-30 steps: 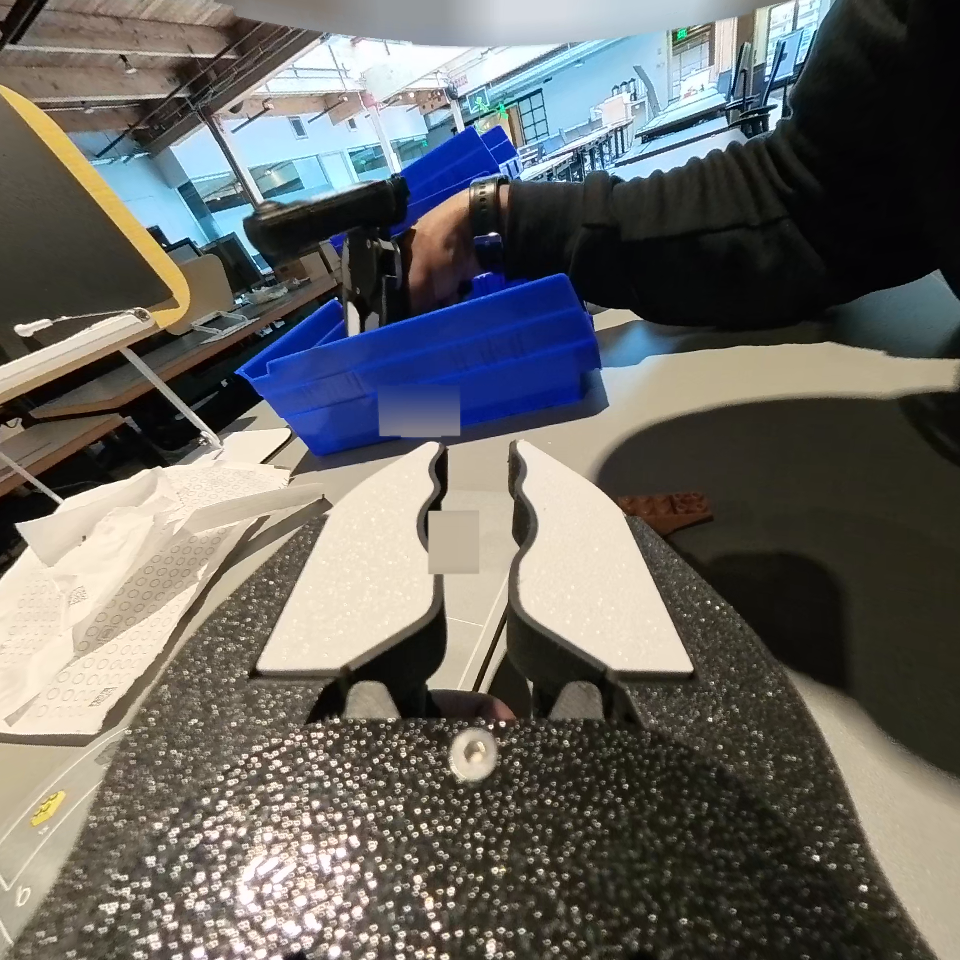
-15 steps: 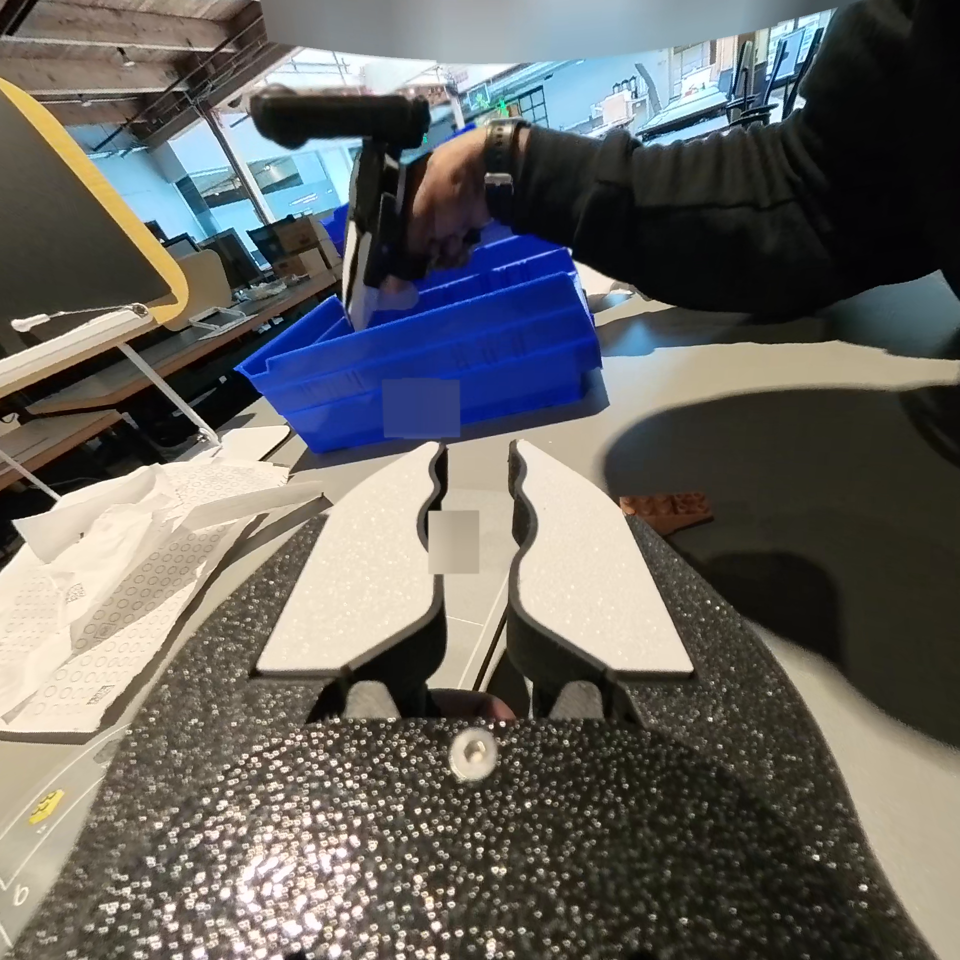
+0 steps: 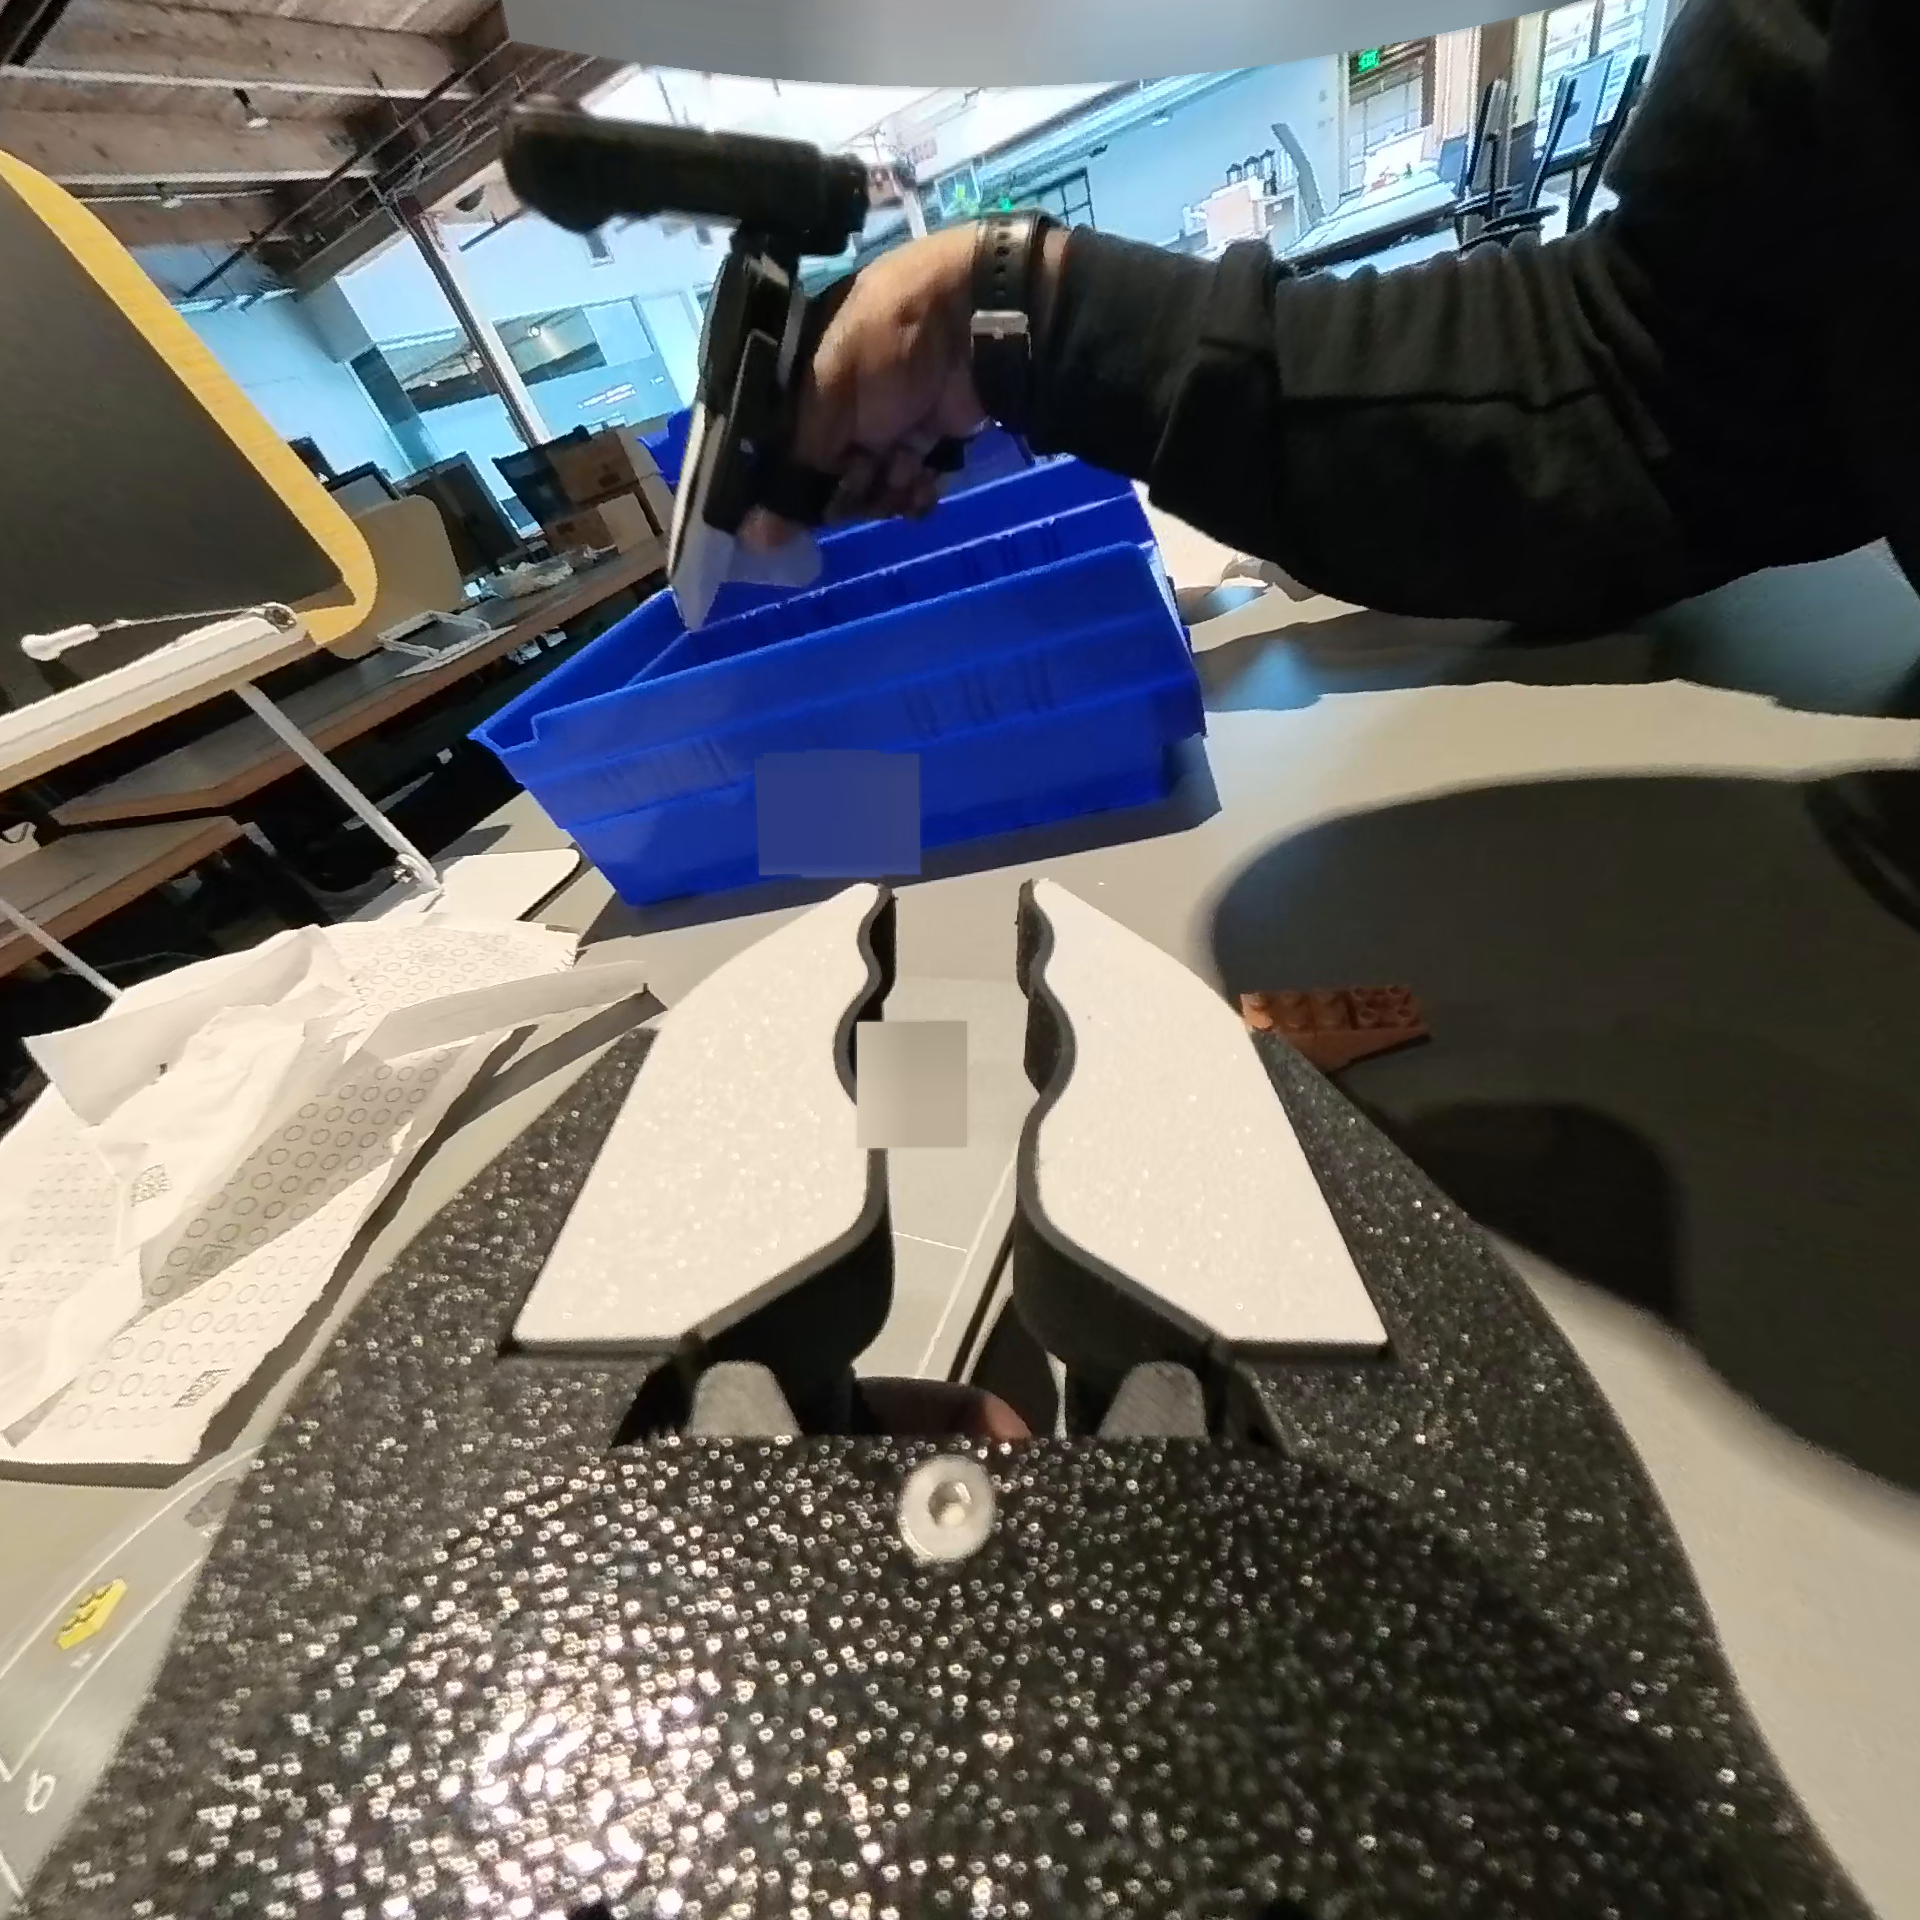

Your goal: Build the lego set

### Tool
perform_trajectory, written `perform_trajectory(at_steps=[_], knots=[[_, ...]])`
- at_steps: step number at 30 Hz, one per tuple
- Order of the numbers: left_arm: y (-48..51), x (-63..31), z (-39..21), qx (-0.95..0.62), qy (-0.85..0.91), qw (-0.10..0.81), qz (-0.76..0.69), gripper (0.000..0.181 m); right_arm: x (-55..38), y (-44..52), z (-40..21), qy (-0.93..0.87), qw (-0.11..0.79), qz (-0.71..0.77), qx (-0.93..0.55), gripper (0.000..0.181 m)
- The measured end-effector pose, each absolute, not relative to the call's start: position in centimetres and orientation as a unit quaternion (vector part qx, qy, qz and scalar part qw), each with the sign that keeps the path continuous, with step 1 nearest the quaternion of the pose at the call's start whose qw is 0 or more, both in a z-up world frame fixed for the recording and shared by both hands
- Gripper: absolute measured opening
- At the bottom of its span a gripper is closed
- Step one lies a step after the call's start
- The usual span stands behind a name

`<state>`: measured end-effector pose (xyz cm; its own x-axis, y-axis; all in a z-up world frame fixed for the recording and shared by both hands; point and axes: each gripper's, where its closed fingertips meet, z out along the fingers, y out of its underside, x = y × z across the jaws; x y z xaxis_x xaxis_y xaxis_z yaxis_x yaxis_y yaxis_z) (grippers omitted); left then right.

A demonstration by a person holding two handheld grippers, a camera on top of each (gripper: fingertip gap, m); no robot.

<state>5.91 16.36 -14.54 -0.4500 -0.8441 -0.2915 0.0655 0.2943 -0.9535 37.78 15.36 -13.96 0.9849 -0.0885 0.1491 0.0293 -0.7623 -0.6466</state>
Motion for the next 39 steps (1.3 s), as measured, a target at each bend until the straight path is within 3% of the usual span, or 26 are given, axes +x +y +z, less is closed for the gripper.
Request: perform_trajectory(at_steps=[25,39], knots=[[16.3,6.0,-14.6,-0.286,0.677,0.442,-0.515,0.022,39.3,14.4,-12.9,0.042,0.359,-0.098,-0.927,0.011],[16.3,5.9,-14.6,-0.283,0.677,0.443,-0.514,0.022,43.3,11.1,-9.7,0.132,0.419,-0.104,-0.892,0.017]])
